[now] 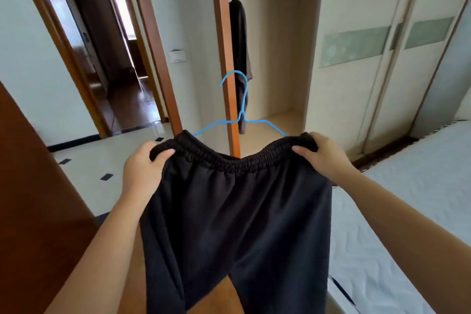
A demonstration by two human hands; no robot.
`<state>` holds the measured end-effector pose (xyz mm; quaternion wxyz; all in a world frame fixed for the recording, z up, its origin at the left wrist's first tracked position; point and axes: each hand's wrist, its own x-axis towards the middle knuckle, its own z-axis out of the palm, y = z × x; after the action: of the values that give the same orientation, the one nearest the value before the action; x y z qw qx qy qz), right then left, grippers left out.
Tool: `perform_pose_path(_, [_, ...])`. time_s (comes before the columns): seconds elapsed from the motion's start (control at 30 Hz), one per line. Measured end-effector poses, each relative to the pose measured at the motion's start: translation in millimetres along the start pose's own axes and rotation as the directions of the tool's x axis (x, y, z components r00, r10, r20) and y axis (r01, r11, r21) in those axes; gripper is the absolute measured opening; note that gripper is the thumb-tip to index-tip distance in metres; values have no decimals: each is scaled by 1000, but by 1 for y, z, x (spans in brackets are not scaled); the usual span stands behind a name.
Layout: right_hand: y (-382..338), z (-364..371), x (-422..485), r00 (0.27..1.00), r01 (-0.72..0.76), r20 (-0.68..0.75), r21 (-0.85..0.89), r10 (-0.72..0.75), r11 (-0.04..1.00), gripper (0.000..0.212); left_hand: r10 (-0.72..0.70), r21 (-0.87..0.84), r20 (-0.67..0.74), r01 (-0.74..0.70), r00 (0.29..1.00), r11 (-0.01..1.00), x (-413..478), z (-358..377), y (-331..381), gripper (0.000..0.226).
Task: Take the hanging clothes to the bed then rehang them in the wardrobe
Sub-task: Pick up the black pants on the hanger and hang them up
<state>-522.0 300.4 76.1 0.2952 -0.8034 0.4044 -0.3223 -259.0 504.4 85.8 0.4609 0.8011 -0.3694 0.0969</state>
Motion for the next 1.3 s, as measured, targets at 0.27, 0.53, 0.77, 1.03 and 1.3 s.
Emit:
perform_pose_path(0.27, [43,44,161,998,59,23,28,-60,998,18,32,52,-22,-31,999,998,115,77,0,19])
perform_pose_path(0.53, [75,41,332,997,71,0,111,-72,991,9,55,69,54,-59,997,996,242,177,20,24])
perform_pose_path(0.77, [103,12,445,972,67,-228,62,-51,996,11,228,26,109,-232,968,972,328,271,51,24])
perform_pose_path(1.03, [162,-36,515,869,-203,-452,42,200,978,28,464,-122,181,-448,867,886,424,409,111,24])
perform_pose_path(1.3, [183,-70,539,848,-275,-487,-70,208,959,21,416,-287,205,-352,886,891,496,519,136,23])
